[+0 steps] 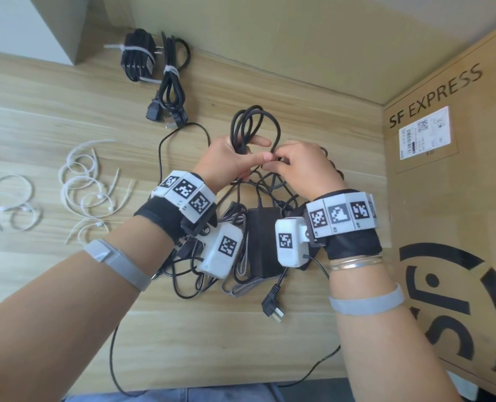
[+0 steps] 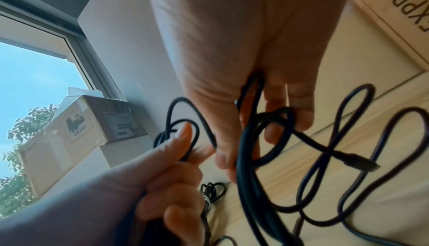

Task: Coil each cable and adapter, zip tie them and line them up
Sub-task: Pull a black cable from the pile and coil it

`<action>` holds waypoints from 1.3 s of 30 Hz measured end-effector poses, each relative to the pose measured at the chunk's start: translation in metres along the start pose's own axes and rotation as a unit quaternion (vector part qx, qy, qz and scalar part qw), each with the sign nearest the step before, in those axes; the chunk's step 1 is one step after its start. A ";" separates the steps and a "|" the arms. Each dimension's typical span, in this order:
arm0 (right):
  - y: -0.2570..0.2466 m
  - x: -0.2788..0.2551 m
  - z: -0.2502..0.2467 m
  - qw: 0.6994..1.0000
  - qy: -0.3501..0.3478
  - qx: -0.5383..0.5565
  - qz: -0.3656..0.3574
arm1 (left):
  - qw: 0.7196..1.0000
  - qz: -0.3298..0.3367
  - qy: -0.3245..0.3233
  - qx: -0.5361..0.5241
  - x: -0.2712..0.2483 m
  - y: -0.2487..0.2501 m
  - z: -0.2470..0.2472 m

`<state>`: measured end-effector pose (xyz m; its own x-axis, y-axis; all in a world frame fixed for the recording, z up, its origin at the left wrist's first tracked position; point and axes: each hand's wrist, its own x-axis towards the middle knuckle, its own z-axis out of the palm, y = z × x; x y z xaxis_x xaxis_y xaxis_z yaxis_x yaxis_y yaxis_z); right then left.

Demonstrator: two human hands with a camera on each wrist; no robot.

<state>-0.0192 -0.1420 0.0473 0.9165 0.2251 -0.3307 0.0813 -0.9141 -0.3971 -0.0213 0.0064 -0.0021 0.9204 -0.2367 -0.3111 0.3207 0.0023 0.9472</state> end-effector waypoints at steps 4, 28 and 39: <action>-0.003 -0.002 0.001 0.999 0.010 0.041 0.008 | 0.999 0.030 0.032 0.012 0.000 0.007 0.010; 0.060 -0.018 0.015 0.977 -0.049 0.015 0.206 | 0.976 0.103 0.053 -0.185 -0.003 0.027 -0.027; 0.011 -0.014 0.005 0.995 0.054 0.072 0.041 | 0.975 0.071 0.003 -0.210 -0.009 0.026 -0.021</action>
<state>-0.0327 -0.1535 0.0431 0.9553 0.1061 -0.2759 -0.0463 -0.8681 -0.4943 -0.0163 0.0294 0.0235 0.9632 -0.1992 -0.1807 0.2520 0.4334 0.8653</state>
